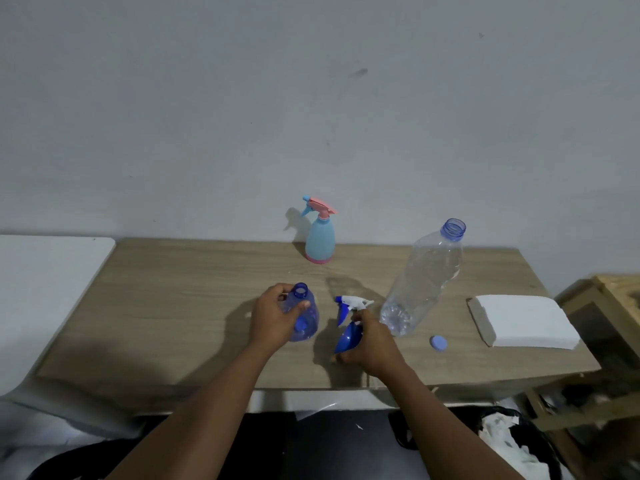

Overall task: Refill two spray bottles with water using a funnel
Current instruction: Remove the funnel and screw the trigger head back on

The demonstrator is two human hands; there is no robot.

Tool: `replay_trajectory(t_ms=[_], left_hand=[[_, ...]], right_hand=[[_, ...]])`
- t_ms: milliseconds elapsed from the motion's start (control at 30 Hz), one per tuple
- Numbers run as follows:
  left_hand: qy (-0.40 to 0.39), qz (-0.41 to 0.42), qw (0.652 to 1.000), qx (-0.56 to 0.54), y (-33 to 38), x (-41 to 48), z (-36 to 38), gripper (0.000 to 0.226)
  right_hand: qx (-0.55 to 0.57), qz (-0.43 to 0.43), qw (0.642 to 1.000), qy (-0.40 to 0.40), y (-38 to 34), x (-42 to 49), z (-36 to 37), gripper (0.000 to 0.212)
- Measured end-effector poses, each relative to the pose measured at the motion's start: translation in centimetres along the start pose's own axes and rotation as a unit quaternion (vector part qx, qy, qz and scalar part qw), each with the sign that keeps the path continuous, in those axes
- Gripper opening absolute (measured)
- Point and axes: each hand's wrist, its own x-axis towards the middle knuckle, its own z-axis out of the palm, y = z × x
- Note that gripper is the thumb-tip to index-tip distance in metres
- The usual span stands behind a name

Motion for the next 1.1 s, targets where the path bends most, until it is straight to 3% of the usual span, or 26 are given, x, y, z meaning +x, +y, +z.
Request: replay_trajectory(t_ms=[100,167,533,633,700,767,867,1000,1100], left_hand=[[-0.007,-0.003,1.0,0.011,0.0,0.0,-0.1,0.03],[-0.005,-0.007,1.0,0.013,-0.1,0.0,-0.1,0.031],[0.0,0.003,1.0,0.0,-0.2,-0.2,-0.1,0.031],[0.001,0.007,1.0,-0.002,-0.4,-0.1,0.0,0.029],[0.002,0.009,1.0,-0.003,-0.5,-0.1,0.1,0.029],[0.006,0.012,1.0,-0.005,-0.8,0.0,0.1,0.029],[0.003,0.013,1.0,-0.001,-1.0,0.1,0.2,0.03],[0.0,0.004,1.0,0.003,-1.0,0.1,0.1,0.033],[-0.002,-0.001,1.0,0.006,-0.9,0.1,0.2,0.033]], right_hand=[[-0.189,-0.022,0.981,-0.028,-0.5,0.8,0.7,0.082],[-0.23,-0.026,0.971,-0.055,-0.6,1.3,1.3,0.082],[-0.175,-0.034,0.983,-0.048,0.3,1.1,3.6,0.099],[-0.108,-0.03,0.993,-0.031,0.1,0.4,1.8,0.106],[-0.028,-0.033,0.999,0.013,-0.2,0.3,0.3,0.096],[0.028,-0.031,0.997,0.072,-0.6,1.1,-0.7,0.07],[-0.036,0.011,0.997,0.073,-1.1,3.6,-1.0,0.033],[-0.085,0.032,0.996,0.016,-0.6,5.7,0.1,0.058],[-0.109,0.058,0.992,0.02,0.0,6.8,1.1,0.05]])
